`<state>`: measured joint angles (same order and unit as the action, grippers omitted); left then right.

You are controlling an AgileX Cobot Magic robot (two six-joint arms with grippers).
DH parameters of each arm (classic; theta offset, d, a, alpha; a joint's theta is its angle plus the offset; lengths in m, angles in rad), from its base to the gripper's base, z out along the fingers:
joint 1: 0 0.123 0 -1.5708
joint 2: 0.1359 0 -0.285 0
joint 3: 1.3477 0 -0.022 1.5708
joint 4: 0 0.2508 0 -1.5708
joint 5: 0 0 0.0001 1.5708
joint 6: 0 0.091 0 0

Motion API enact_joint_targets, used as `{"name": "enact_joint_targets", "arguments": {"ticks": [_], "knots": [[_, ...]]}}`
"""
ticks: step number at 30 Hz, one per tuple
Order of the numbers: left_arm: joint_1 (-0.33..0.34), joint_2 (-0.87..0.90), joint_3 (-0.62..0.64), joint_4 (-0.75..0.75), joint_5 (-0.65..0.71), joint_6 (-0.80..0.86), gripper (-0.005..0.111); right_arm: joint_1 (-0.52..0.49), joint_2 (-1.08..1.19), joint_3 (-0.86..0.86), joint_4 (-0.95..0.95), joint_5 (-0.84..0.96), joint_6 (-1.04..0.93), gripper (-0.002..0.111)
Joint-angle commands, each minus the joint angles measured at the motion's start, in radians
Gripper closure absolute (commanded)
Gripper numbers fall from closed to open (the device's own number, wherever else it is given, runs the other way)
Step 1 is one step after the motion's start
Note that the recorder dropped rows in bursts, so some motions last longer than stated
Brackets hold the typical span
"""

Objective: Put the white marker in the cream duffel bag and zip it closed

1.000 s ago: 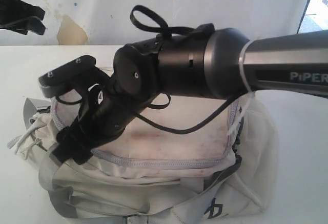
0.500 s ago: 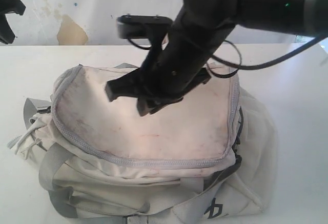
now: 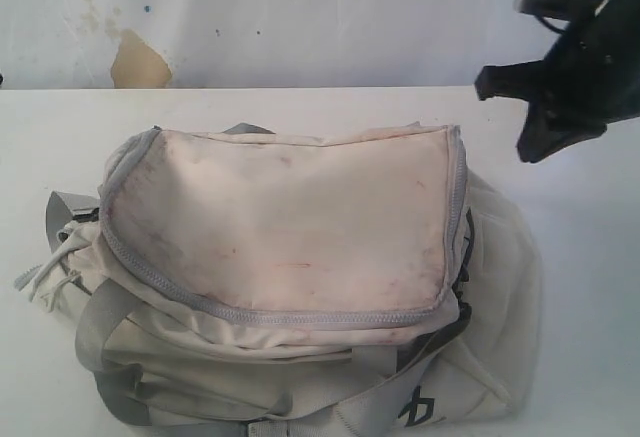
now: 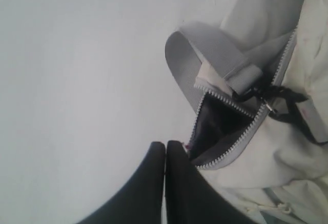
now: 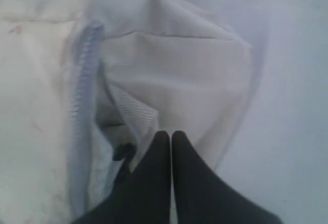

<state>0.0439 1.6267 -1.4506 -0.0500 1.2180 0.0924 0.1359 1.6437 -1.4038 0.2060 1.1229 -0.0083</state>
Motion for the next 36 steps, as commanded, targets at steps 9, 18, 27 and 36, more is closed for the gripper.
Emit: {"name": "enact_joint_targets", "arguments": {"ticks": [9,18,27,36], "knots": [[0.002,-0.17,0.234,0.003,-0.158,-0.011,0.107,-0.124,-0.041,0.139,-0.226,-0.071,-0.053,0.108],[0.002,-0.366,0.337,0.003,-0.211,-0.006,0.107,-0.124,-0.237,0.284,-0.154,-0.15,-0.119,0.108],[0.002,-0.692,0.475,0.002,-0.255,0.0,0.107,-0.124,-0.574,0.445,-0.156,-0.189,-0.123,0.108],[0.002,-1.25,0.737,0.006,-0.307,0.097,0.107,-0.124,-1.107,0.634,-0.164,-0.228,-0.171,0.108]]}}
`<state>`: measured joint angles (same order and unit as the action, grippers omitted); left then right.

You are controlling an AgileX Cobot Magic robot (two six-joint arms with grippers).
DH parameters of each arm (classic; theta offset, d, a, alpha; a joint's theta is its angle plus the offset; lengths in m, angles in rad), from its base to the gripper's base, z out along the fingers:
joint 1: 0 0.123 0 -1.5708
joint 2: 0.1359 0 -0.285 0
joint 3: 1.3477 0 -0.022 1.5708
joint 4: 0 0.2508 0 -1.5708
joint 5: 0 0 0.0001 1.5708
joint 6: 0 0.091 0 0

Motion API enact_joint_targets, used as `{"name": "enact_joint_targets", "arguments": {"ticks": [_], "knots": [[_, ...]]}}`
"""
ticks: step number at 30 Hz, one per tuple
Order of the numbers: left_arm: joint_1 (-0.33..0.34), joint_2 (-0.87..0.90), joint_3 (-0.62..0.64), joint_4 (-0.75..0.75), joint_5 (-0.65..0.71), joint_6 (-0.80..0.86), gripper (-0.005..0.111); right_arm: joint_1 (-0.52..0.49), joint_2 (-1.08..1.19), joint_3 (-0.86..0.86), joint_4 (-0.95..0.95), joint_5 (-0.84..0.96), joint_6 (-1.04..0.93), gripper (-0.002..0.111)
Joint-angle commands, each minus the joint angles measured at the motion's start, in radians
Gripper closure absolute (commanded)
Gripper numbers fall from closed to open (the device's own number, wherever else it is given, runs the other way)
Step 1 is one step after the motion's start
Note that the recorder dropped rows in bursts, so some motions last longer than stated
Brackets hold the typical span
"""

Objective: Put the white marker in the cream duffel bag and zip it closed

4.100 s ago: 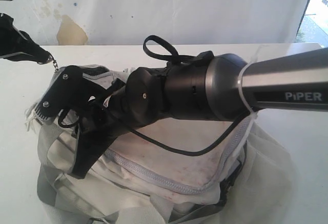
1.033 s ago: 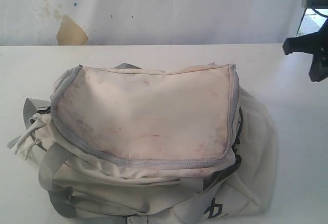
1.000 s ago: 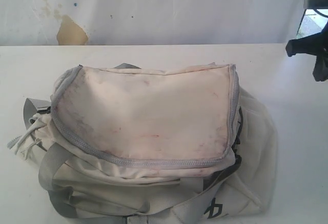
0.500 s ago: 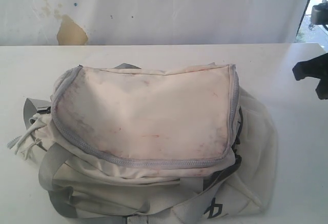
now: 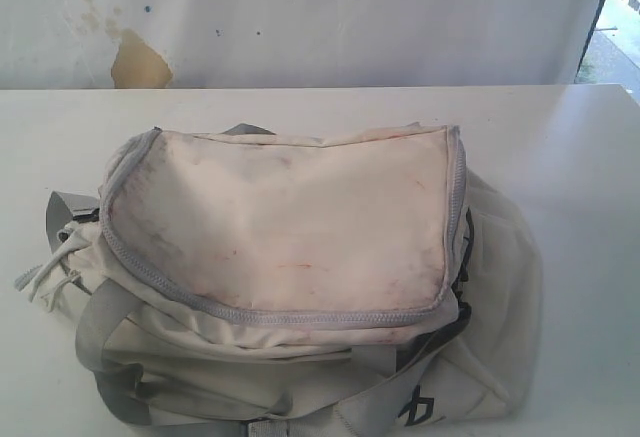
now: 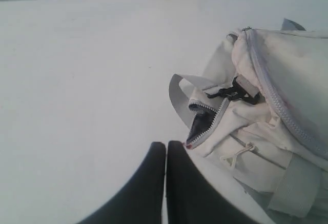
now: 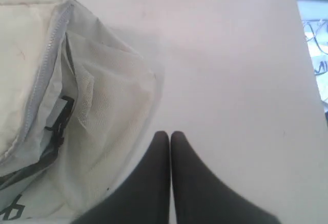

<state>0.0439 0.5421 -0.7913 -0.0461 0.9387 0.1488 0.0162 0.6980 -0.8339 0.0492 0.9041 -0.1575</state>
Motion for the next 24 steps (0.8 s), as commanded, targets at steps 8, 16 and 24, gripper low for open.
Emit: {"name": "enact_joint_targets", "arguments": {"ticks": [8,16,24], "knots": [[0.002,-0.485,0.198,0.006,-0.022,0.018,0.107,-0.004,-0.53,0.228,-0.007,-0.001,-0.022,0.108],[-0.022,-0.542,0.209,0.077,-0.026,-0.099,0.107,0.006,-0.698,0.276,-0.007,-0.001,-0.022,0.108],[-0.098,-0.542,0.209,0.082,-0.027,-0.131,0.107,0.006,-0.698,0.276,-0.026,0.003,-0.022,0.108]]}}
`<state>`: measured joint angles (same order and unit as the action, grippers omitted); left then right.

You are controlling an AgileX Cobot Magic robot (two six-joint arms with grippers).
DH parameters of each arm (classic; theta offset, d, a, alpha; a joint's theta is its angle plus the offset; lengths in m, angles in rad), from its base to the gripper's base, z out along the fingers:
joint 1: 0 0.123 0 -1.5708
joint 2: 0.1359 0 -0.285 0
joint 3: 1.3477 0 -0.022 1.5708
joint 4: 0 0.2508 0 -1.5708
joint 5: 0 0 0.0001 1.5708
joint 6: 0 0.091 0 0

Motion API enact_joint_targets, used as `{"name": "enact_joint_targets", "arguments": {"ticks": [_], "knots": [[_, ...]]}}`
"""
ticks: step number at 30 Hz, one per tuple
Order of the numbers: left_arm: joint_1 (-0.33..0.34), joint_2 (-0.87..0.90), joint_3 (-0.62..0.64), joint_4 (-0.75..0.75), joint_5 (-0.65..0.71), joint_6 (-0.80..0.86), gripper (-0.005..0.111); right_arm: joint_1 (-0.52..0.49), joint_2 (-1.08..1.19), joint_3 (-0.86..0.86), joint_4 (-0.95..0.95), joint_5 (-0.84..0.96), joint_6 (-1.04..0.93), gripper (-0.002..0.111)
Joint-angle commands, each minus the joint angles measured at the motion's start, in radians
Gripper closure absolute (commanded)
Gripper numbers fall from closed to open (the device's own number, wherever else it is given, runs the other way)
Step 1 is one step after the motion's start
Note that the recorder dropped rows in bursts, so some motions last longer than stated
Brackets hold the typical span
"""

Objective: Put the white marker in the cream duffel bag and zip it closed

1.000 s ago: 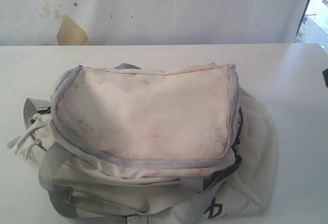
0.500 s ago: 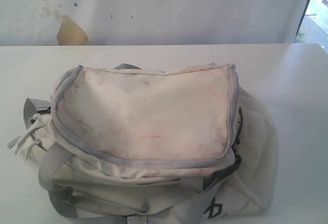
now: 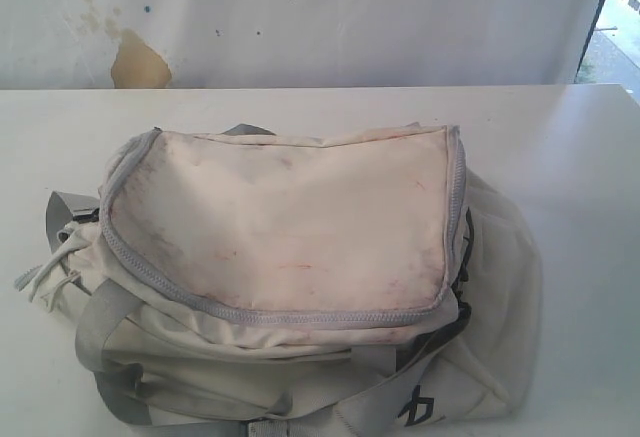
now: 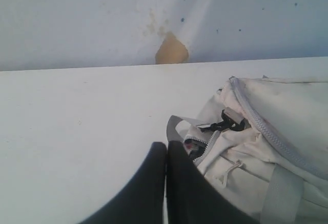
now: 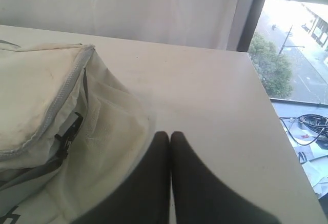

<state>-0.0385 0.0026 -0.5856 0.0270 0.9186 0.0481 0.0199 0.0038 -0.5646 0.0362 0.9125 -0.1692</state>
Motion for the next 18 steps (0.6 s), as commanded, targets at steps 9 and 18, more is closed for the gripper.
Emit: {"name": "enact_joint_targets", "arguments": {"ticks": [9,18], "knots": [[-0.004,-0.003,0.036,0.011,-0.211,-0.06,0.107,0.002,-0.004,0.019,-0.01,-0.085,0.016,0.108],[-0.004,-0.003,0.193,0.009,-0.595,-0.06,0.107,0.002,-0.004,0.225,-0.021,-0.506,0.016,0.108]]}}
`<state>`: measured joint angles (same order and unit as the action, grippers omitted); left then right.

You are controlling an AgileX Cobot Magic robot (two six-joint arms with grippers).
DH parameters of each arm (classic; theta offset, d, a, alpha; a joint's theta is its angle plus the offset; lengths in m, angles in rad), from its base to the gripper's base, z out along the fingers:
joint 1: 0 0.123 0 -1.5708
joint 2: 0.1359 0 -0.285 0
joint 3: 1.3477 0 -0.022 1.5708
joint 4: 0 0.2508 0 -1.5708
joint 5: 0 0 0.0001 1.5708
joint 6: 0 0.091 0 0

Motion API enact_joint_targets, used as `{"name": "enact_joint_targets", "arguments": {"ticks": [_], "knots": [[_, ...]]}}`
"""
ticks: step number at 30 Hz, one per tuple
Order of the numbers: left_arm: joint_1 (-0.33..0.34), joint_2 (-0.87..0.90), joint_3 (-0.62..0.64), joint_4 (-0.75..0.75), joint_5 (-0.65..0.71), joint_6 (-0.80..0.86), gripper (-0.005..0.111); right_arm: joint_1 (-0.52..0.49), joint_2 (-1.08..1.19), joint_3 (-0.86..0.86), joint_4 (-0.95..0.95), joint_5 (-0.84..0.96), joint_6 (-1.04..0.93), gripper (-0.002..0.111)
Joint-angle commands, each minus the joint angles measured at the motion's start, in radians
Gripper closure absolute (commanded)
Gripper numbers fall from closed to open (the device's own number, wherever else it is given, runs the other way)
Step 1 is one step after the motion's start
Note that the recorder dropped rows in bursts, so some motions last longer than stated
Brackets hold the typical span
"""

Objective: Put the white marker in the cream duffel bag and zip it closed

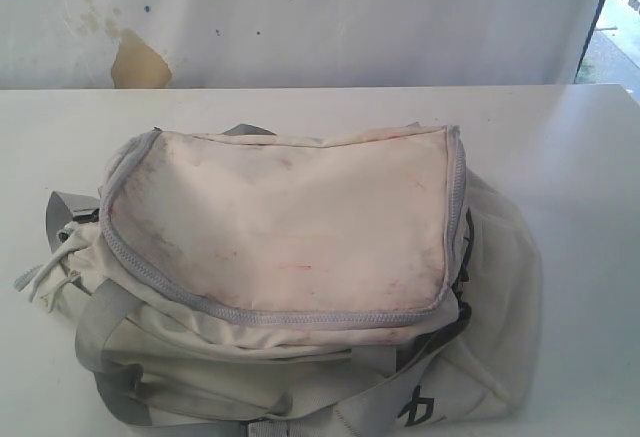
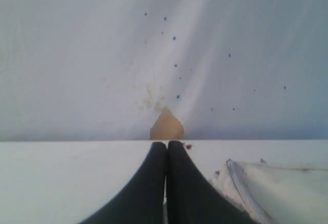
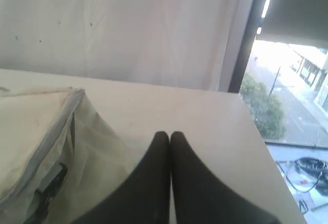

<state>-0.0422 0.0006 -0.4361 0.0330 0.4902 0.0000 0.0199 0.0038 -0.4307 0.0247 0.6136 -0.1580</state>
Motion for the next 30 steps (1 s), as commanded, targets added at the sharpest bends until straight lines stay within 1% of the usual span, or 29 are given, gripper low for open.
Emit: {"name": "enact_joint_targets", "arguments": {"ticks": [1,3,5,8,11,14,15,16,17,18,20,22,30], "knots": [[0.0,-0.001,0.056,0.003,-0.202,-0.012,0.107,0.002,-0.004,0.117,-0.01,-0.235,0.005,0.108],[0.0,-0.001,0.087,0.003,-0.255,-0.012,0.107,0.002,-0.004,0.16,-0.01,-0.279,0.005,0.108],[0.0,-0.001,0.119,0.003,-0.254,-0.012,0.107,0.002,-0.004,0.197,-0.01,-0.32,0.005,0.108],[0.0,-0.001,0.199,0.003,-0.29,-0.012,0.107,0.002,-0.004,0.254,-0.01,-0.392,0.005,0.108],[0.0,-0.001,0.308,0.003,-0.384,-0.012,0.107,0.002,-0.004,0.323,-0.01,-0.499,0.005,0.108],[0.0,-0.001,0.428,0.003,-0.509,0.0,0.107,0.002,-0.004,0.399,-0.01,-0.614,0.005,0.108],[0.0,-0.001,0.436,0.003,-0.547,0.0,0.107,0.002,-0.004,0.418,-0.01,-0.626,0.005,0.108],[0.0,-0.001,0.436,0.003,-0.534,0.0,0.107,0.002,-0.004,0.431,-0.01,-0.628,0.005,0.108],[0.0,-0.001,0.436,0.006,-0.457,0.0,0.107,0.002,-0.004,0.431,-0.01,-0.623,0.005,0.108],[0.0,-0.001,0.436,0.006,-0.448,0.006,0.107,0.002,-0.004,0.431,-0.01,-0.565,0.005,0.108],[0.0,-0.001,0.436,0.006,-0.443,0.006,0.107,0.002,-0.004,0.431,-0.01,-0.492,0.002,0.108],[0.0,-0.001,0.436,0.006,-0.441,0.006,0.107,0.002,-0.004,0.431,-0.01,-0.465,0.005,0.108],[0.0,-0.001,0.436,0.006,-0.441,0.006,0.107,0.002,-0.004,0.431,-0.01,-0.458,0.005,0.108]]}}
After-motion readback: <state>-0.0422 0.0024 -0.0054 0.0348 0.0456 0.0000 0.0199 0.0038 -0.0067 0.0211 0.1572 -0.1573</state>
